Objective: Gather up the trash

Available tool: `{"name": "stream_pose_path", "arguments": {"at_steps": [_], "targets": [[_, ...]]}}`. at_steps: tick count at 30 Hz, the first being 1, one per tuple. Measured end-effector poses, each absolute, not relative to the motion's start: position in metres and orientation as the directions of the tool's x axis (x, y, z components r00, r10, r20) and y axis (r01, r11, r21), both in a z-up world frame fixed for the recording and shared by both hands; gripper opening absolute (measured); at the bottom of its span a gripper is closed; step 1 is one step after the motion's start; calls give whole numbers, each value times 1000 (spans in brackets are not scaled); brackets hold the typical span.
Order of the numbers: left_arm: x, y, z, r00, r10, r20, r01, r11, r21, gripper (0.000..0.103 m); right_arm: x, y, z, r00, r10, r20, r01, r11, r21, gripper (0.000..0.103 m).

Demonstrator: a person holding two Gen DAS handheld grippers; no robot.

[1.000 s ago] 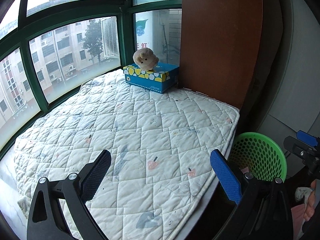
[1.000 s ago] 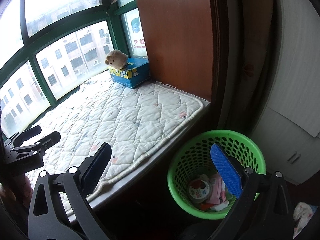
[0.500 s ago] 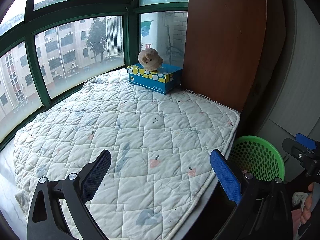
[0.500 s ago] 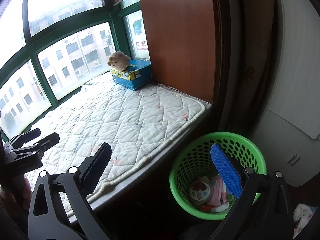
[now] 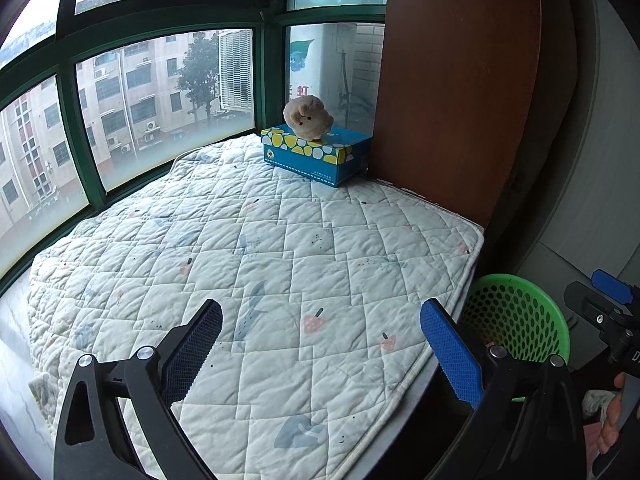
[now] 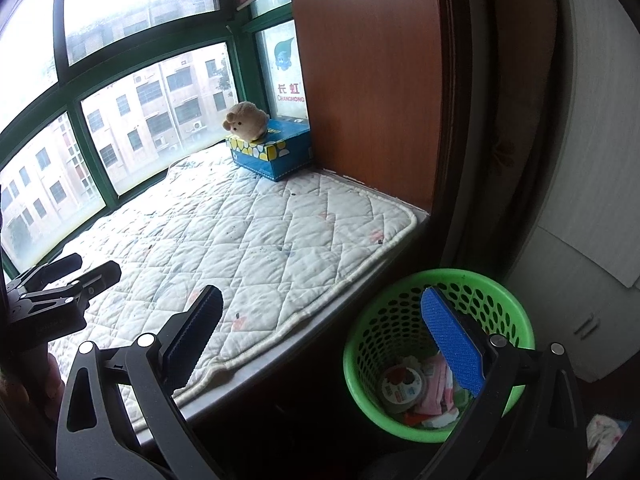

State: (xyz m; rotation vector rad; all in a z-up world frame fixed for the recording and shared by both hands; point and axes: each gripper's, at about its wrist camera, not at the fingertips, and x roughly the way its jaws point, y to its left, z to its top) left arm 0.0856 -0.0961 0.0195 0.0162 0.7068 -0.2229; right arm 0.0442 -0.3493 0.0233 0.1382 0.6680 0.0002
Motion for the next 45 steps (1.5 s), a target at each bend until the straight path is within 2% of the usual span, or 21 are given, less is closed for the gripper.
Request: {"name": "stream_pose_path", "arguments": {"at_steps": [45], "targets": [[87,-96,16,735,-196,-649,215,975,-51,96,50,-337,19,779,61,-624,21,992,123,98]]}}
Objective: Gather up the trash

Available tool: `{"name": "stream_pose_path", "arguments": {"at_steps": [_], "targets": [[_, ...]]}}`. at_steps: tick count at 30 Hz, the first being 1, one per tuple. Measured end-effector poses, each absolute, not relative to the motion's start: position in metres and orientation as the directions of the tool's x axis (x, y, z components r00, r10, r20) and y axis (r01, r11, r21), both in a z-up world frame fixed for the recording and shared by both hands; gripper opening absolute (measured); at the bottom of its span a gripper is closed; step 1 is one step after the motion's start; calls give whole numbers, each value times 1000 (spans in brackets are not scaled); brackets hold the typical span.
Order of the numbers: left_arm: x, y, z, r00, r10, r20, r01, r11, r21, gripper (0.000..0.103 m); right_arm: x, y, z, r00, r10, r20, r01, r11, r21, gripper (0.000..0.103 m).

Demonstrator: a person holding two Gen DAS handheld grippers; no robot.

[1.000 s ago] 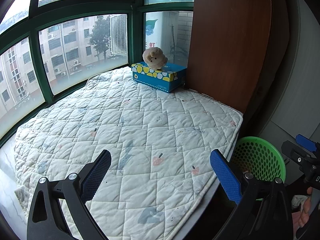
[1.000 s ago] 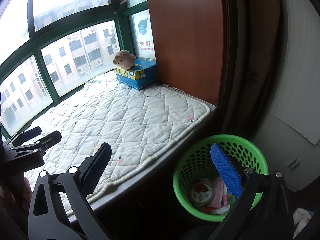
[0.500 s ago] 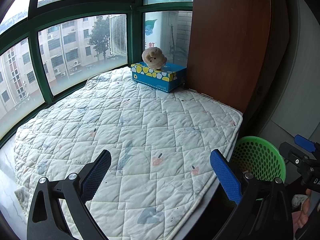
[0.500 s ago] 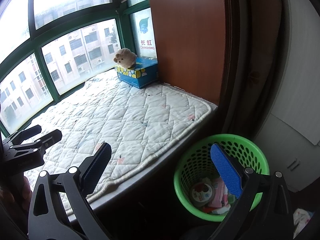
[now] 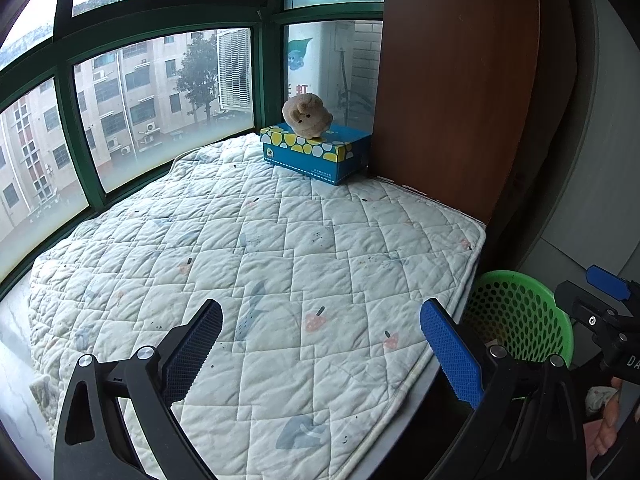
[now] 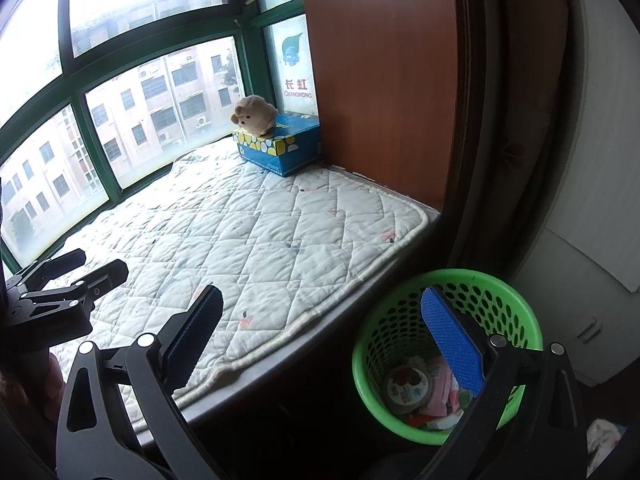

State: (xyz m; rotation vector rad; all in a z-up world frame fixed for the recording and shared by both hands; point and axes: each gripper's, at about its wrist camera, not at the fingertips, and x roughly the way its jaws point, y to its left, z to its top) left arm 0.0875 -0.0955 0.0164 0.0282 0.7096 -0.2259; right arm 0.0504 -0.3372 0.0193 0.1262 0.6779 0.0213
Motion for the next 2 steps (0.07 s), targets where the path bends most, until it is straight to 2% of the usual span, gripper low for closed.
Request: {"name": "stream_pose_path", "arguments": {"at_steps": [2], "targets": [[88,-94,16,736,-193,-648,213,976,-49,96,52,-336,19,779,61,-624,18,993,120,98]]}}
